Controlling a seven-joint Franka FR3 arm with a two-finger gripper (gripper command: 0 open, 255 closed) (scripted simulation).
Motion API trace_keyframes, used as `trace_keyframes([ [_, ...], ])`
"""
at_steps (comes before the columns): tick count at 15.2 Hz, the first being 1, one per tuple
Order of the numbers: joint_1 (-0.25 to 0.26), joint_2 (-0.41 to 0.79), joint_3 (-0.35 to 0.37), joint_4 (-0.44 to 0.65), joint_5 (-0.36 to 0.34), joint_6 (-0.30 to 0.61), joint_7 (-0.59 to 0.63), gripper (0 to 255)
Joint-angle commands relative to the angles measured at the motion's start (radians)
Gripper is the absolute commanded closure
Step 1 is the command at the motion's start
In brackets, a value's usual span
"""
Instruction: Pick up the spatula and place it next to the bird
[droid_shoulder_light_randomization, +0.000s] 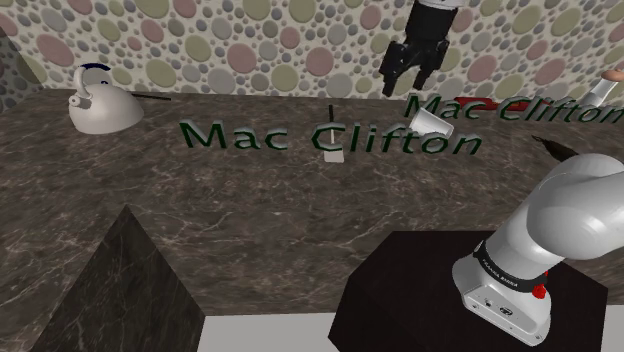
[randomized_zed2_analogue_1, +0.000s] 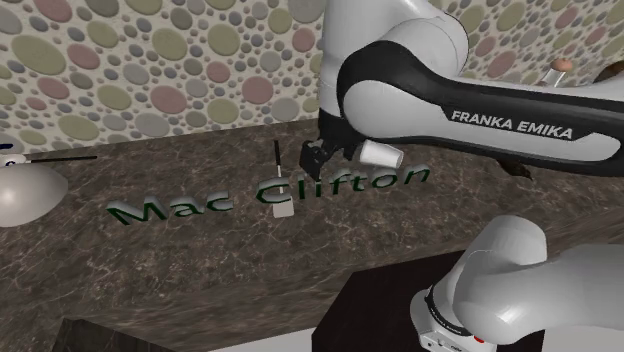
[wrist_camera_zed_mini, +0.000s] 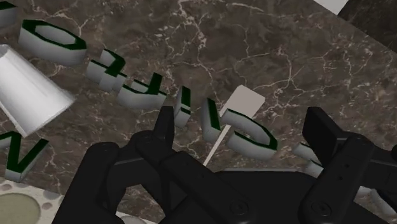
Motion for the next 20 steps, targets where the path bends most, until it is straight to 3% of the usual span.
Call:
trace_keyframes([
  [1, -0.016, 0.054, 0.025, -0.014, -0.002, 0.084, 0.053, 0],
  [11, -0.112, 0.366, 0.128, 0.005, -0.087, 0.425, 0.333, 0],
  [20, -0.187, 0.699, 0.162, 0.151, -0.3, 0.62, 0.656, 0],
])
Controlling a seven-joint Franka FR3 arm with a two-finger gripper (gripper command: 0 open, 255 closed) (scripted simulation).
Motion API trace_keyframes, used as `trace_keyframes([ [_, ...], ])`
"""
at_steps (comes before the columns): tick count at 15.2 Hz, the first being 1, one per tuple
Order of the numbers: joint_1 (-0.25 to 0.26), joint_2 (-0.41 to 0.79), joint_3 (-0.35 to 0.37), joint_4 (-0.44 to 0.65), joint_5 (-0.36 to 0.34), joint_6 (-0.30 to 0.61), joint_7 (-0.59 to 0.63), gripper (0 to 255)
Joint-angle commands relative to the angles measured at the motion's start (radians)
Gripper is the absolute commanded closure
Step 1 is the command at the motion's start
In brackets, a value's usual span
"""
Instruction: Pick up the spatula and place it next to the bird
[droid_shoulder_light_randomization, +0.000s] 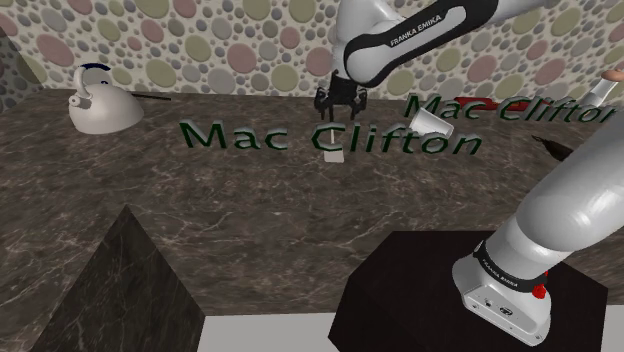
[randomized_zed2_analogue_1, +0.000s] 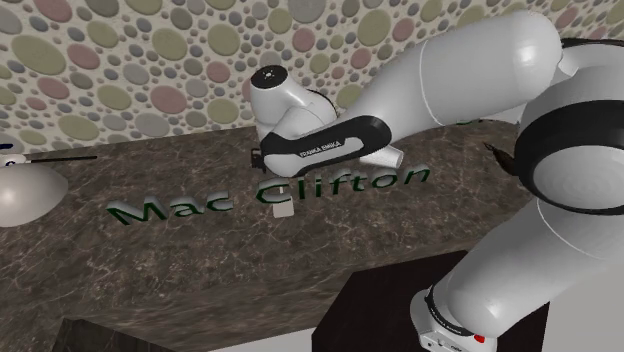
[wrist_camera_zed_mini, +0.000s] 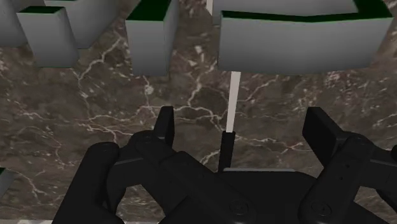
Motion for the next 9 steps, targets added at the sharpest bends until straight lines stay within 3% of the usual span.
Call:
trace_keyframes([
  [1, -0.009, 0.074, -0.005, 0.042, -0.057, 0.032, 0.079, 0],
  [9, -0.009, 0.164, -0.023, 0.039, -0.118, 0.118, 0.125, 0],
])
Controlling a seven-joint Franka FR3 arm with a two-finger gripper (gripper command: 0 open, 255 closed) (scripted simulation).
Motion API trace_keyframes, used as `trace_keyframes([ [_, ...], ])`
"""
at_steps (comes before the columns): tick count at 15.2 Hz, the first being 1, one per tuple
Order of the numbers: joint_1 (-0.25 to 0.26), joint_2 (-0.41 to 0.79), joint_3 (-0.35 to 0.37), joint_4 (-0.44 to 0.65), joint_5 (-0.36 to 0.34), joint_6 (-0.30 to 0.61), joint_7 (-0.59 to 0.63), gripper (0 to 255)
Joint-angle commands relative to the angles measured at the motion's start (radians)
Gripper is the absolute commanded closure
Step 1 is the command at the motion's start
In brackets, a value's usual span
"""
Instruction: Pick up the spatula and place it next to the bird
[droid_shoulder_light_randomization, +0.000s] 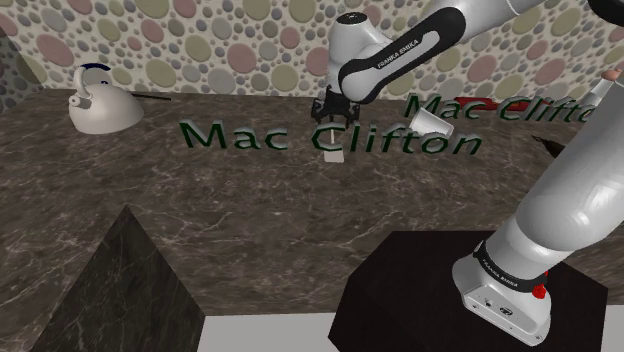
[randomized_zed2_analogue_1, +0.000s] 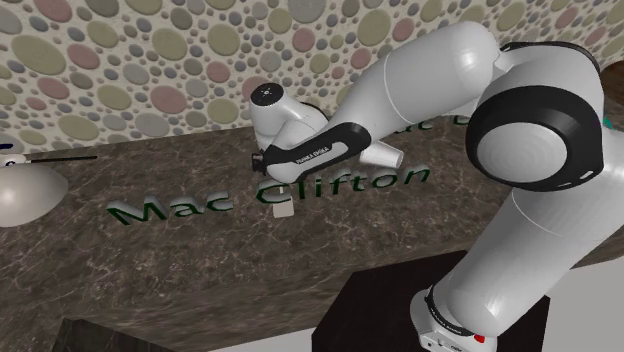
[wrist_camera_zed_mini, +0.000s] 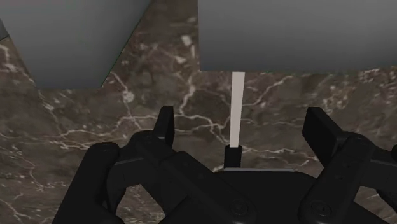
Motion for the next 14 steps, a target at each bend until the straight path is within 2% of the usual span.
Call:
trace_keyframes([
  [1, 0.0, 0.016, -0.003, 0.0, -0.011, 0.016, 0.008, 0],
  [8, 0.0, 0.016, -0.003, 0.0, -0.011, 0.016, 0.008, 0],
  [9, 0.0, 0.016, -0.003, 0.0, -0.011, 0.016, 0.008, 255],
  [14, 0.0, 0.016, -0.003, 0.0, -0.011, 0.016, 0.008, 255],
])
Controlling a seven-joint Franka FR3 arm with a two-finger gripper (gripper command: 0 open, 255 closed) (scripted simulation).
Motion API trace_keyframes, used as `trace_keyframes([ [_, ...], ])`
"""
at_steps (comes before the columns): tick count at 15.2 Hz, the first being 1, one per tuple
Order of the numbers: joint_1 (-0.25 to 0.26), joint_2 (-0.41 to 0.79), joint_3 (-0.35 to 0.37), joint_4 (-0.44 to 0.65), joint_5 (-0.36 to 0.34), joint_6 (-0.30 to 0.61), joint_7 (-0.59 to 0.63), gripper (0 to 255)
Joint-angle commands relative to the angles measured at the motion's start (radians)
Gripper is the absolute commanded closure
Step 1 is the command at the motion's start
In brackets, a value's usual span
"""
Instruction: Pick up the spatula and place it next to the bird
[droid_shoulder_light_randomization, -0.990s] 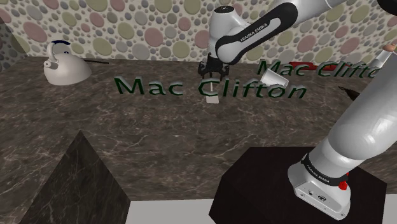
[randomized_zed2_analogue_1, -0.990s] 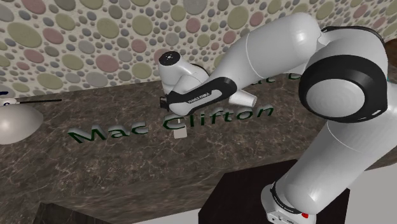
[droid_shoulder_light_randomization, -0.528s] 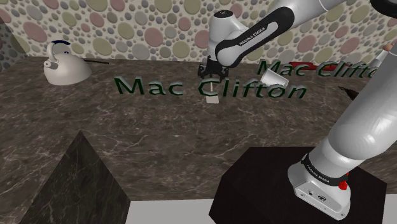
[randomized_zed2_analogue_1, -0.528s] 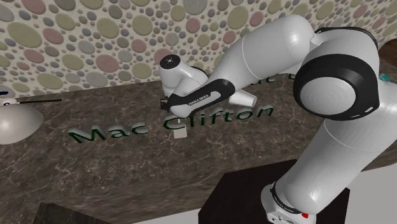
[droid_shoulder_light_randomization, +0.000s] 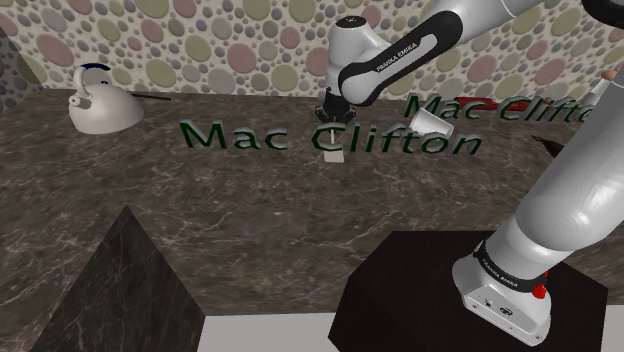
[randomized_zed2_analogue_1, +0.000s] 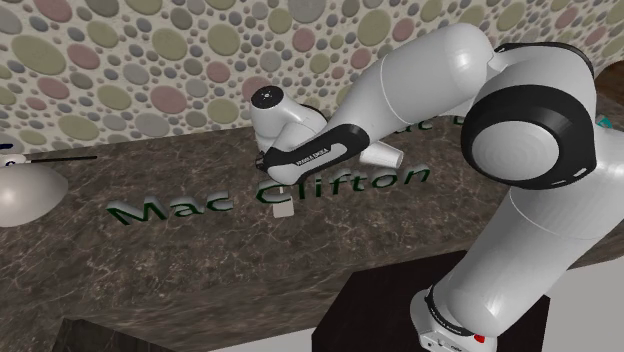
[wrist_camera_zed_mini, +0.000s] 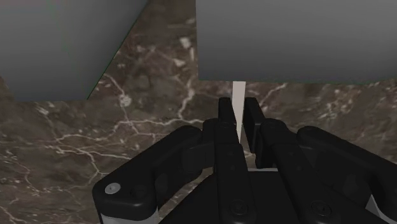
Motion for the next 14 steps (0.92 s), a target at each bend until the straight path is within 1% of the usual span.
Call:
trace_keyframes([
  [1, 0.0, 0.0, 0.0, 0.0, 0.0, 0.0, 0.0, 255],
  [4, 0.0, 0.0, 0.0, 0.0, 0.0, 0.0, 0.0, 255],
  [14, -0.005, -0.08, 0.012, 0.046, 0.065, -0.117, -0.06, 255],
])
